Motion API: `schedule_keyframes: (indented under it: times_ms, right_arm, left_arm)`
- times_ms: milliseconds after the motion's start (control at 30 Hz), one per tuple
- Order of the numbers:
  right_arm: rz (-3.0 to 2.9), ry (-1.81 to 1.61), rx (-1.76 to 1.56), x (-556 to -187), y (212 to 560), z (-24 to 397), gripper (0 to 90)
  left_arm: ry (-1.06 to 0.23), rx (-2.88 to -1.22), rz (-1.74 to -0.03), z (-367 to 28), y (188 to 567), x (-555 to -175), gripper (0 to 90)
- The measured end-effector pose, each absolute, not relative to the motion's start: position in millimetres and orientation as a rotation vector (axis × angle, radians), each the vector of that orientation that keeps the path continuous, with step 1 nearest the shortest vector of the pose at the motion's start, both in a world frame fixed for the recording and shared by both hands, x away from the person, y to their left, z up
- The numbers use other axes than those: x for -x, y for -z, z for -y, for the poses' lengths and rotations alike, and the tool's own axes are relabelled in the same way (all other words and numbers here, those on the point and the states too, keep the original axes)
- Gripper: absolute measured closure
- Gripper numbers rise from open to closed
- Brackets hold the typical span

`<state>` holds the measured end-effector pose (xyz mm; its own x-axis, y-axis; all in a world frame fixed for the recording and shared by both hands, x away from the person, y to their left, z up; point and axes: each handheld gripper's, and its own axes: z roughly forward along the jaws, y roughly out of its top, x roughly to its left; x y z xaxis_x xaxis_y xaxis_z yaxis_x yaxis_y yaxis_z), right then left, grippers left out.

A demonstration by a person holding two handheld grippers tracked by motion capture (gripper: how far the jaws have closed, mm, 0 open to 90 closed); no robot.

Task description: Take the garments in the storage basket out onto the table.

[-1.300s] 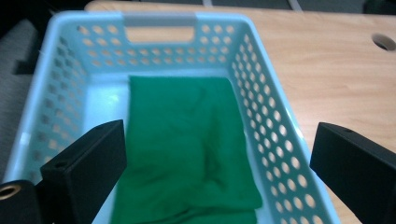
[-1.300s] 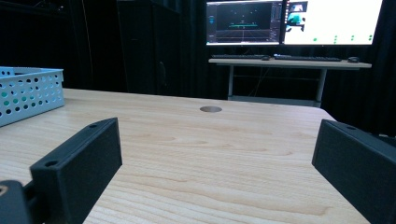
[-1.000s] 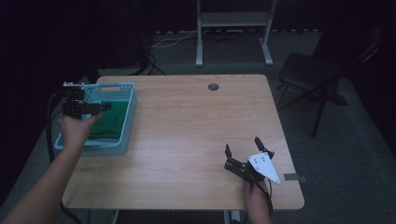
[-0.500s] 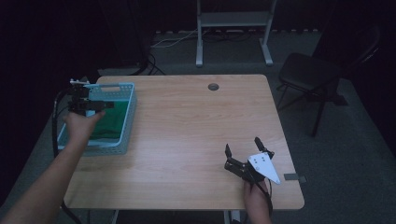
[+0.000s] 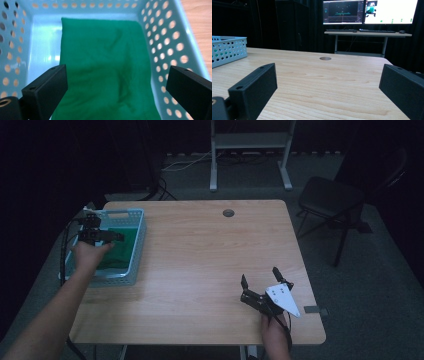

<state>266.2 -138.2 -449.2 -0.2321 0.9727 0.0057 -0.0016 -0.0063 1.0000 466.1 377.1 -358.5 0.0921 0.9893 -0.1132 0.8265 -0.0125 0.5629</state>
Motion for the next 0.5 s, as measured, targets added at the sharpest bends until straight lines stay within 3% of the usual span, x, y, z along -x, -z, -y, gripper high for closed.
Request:
schedule_keyframes:
  times_ms: [200, 500]
  right_arm:
    - [-1.375, -1.385, -1.093, -266.3, 449.2, 138.2, 0.9]
    - [-1.376, -1.387, -1.091, -266.3, 449.2, 138.4, 0.9]
  left_arm:
    - [-0.303, -1.942, -1.808, -368.5, 375.3, -472.0, 3.4]
    - [-0.321, -1.993, -1.937, -373.7, 393.4, -480.3, 3.4]
